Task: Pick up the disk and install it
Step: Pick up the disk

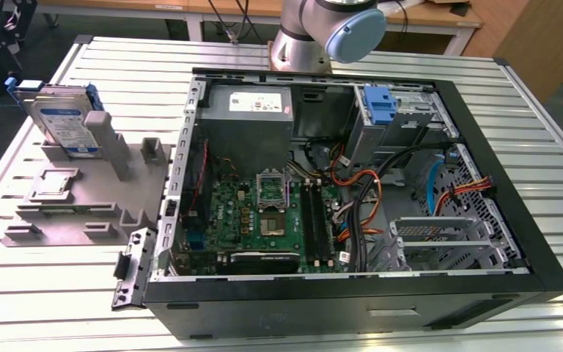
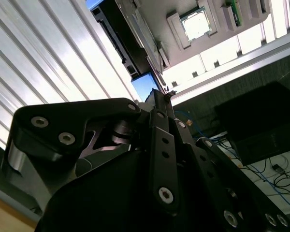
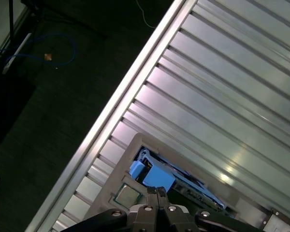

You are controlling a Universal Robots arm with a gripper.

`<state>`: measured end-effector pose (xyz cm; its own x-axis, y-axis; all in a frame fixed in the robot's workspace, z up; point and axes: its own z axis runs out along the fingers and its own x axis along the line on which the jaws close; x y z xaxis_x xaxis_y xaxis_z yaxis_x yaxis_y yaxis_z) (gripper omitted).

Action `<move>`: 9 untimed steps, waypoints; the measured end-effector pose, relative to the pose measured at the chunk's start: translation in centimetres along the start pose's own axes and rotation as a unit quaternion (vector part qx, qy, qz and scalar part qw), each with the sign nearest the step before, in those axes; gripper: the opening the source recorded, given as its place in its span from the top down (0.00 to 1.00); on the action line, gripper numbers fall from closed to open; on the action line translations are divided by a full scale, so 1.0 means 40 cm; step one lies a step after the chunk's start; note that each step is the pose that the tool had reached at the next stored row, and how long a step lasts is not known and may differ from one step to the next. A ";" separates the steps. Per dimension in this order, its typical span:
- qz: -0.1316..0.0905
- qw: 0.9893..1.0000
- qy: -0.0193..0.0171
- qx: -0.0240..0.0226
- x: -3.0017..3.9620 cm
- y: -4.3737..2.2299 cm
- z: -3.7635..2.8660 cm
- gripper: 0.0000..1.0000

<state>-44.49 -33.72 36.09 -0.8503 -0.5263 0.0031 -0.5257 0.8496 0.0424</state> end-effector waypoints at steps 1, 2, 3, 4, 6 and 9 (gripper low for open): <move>-0.002 1.000 0.000 0.000 0.000 0.000 0.000 0.90; -0.004 1.000 0.000 0.000 0.000 0.000 0.000 0.90; -0.006 1.000 0.000 0.000 0.000 0.000 0.000 0.90; -0.009 1.000 0.000 0.000 0.000 0.000 0.000 0.90; -0.014 1.000 0.001 0.000 0.000 0.000 0.000 0.90; -0.025 1.000 0.001 0.000 0.000 0.000 0.000 0.90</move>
<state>-44.49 -33.72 36.09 -0.8233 -0.5676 0.0031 -0.5670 0.8226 0.0424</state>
